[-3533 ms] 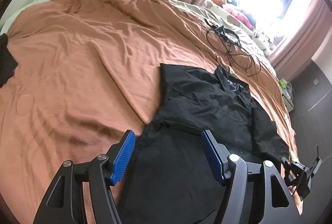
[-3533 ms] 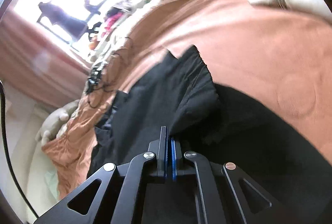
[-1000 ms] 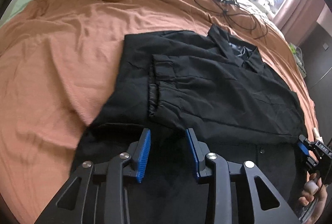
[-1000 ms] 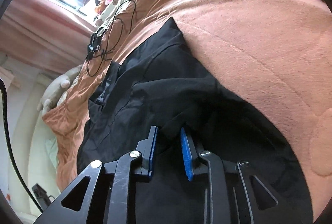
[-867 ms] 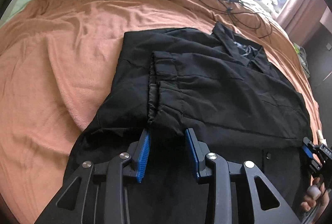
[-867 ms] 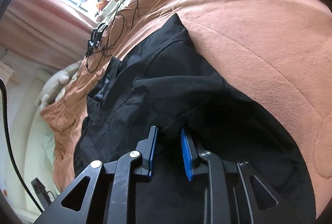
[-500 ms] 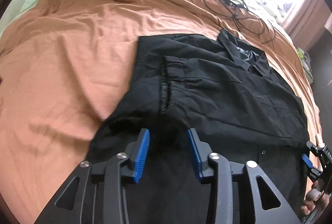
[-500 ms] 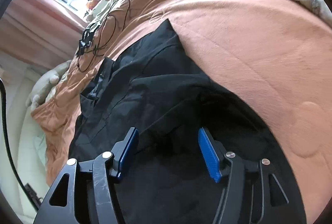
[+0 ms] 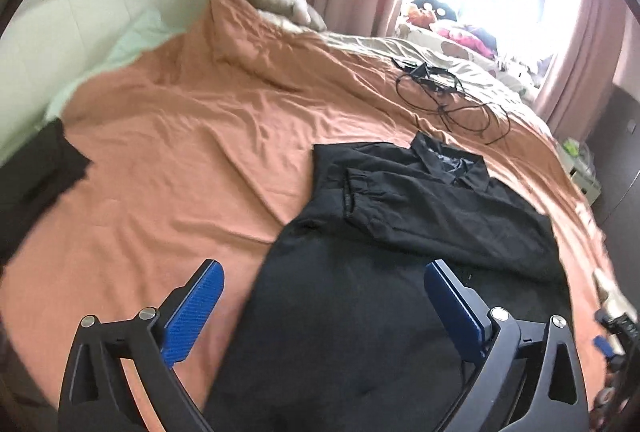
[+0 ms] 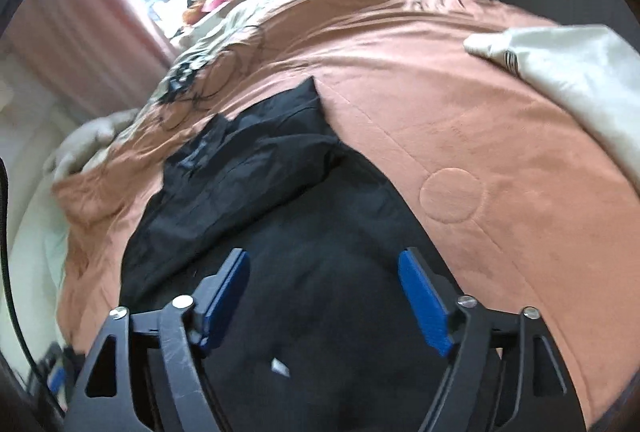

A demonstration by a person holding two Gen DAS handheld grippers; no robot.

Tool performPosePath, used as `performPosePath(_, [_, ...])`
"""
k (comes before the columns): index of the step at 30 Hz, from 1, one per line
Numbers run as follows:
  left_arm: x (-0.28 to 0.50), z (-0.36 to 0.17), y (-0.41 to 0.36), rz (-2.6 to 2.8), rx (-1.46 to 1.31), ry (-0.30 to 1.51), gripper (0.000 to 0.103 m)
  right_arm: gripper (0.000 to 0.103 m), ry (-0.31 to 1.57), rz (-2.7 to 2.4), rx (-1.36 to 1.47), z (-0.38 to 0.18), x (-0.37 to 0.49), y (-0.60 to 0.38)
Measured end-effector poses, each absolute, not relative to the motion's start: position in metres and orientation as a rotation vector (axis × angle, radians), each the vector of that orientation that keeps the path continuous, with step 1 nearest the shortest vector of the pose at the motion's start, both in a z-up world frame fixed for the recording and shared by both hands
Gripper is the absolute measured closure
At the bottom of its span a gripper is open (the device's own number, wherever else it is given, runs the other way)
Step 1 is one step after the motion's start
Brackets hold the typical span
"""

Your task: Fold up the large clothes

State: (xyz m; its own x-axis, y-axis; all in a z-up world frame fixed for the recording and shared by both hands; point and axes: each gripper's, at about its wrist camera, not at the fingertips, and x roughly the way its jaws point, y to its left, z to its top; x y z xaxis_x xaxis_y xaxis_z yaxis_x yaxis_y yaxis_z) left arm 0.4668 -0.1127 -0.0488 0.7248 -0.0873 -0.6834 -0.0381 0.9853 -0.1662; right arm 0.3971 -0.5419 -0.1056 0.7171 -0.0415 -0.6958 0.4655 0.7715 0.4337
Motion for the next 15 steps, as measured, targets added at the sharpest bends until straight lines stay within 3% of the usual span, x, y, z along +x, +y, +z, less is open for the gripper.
performPosePath(15, [0.332, -0.007, -0.098, -0.074, -0.058, 0.717, 0.001, 0.017, 0.695, -0.321, 0.474, -0.056, 0.276, -0.502])
